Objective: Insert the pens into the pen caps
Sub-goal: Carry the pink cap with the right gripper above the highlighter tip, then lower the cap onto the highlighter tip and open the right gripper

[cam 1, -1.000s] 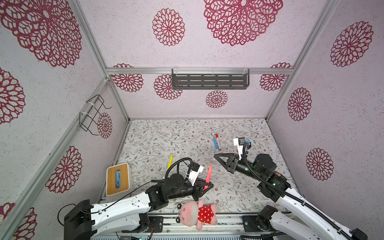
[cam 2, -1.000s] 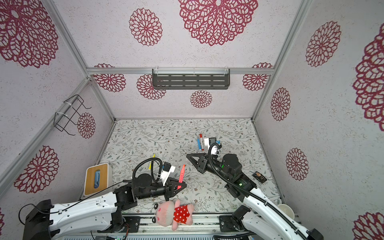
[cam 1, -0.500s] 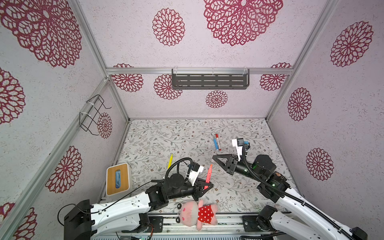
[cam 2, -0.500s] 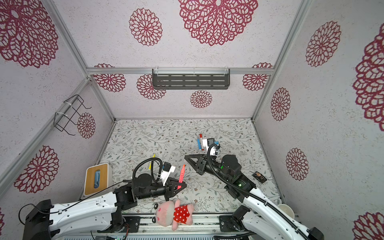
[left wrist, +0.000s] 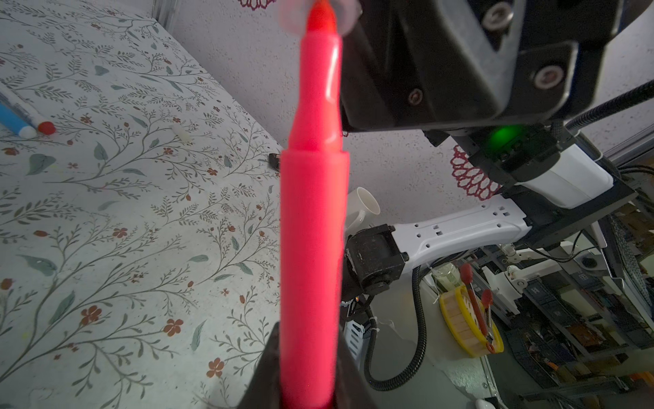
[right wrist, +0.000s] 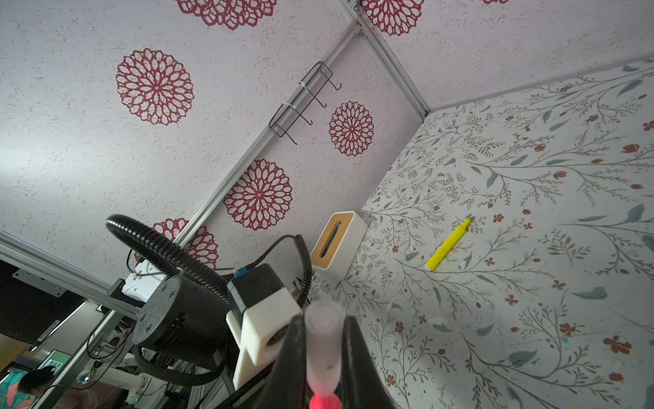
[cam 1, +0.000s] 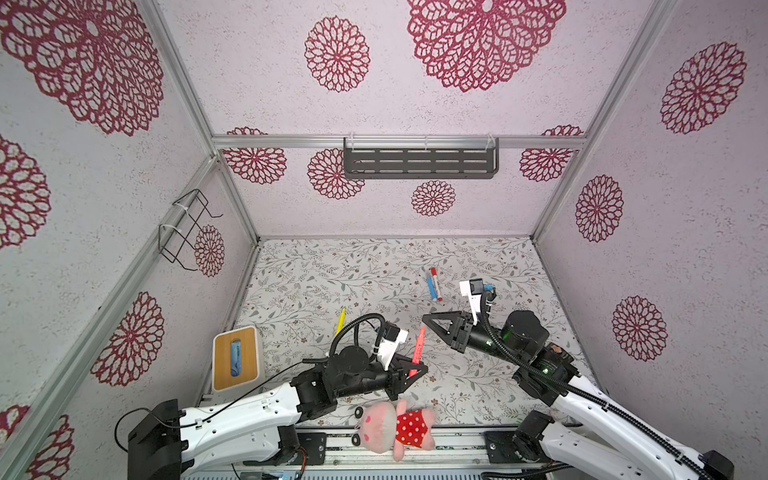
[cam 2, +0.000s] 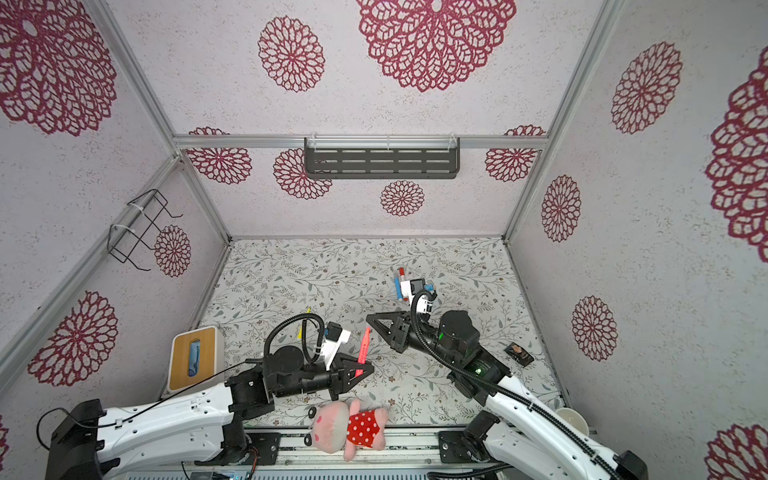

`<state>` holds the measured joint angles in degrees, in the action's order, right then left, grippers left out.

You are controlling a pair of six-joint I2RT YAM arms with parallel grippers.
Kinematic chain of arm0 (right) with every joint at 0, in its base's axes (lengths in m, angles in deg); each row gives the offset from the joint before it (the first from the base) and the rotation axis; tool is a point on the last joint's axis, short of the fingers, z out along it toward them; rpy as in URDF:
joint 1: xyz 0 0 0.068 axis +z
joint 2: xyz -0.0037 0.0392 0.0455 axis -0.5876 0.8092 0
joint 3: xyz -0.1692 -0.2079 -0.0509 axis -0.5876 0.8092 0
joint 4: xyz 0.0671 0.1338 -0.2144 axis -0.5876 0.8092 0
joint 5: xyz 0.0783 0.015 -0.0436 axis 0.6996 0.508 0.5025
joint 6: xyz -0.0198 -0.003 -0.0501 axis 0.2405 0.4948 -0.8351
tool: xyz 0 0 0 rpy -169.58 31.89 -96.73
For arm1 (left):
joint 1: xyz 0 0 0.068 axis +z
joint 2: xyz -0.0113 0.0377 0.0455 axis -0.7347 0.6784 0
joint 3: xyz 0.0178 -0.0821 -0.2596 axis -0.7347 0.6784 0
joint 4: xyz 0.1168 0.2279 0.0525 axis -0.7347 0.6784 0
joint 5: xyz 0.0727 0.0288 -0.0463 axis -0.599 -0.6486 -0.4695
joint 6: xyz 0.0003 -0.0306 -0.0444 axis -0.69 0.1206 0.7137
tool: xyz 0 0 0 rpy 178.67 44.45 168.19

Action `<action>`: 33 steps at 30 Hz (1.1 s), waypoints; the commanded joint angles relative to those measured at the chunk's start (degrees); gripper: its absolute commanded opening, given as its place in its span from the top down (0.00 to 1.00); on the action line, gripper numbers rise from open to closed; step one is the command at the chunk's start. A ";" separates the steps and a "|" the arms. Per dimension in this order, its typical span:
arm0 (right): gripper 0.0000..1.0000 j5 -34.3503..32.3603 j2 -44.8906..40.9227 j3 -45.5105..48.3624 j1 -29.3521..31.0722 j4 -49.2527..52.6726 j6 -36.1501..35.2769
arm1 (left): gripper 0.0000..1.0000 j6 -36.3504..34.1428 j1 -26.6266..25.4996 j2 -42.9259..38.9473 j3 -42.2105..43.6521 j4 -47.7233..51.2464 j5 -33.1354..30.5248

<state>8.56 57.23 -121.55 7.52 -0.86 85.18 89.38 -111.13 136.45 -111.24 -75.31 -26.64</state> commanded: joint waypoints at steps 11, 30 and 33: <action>1.00 -4.02 -0.67 -1.92 3.91 4.54 -4.80 | 1.00 -0.38 -0.22 -1.23 -1.65 0.57 -1.57; 1.00 -14.57 1.02 -2.08 14.22 12.35 -9.59 | 1.00 -0.83 -0.22 -4.18 -1.05 -0.31 -3.33; 1.00 -14.79 1.13 -1.54 14.89 11.85 -9.53 | 1.00 -1.26 -0.26 -4.67 -0.68 -0.40 -4.11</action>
<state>-8.03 57.63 -124.22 20.42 7.79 78.12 89.05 -111.39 133.37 -111.26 -70.59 -28.43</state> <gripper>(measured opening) 0.164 0.182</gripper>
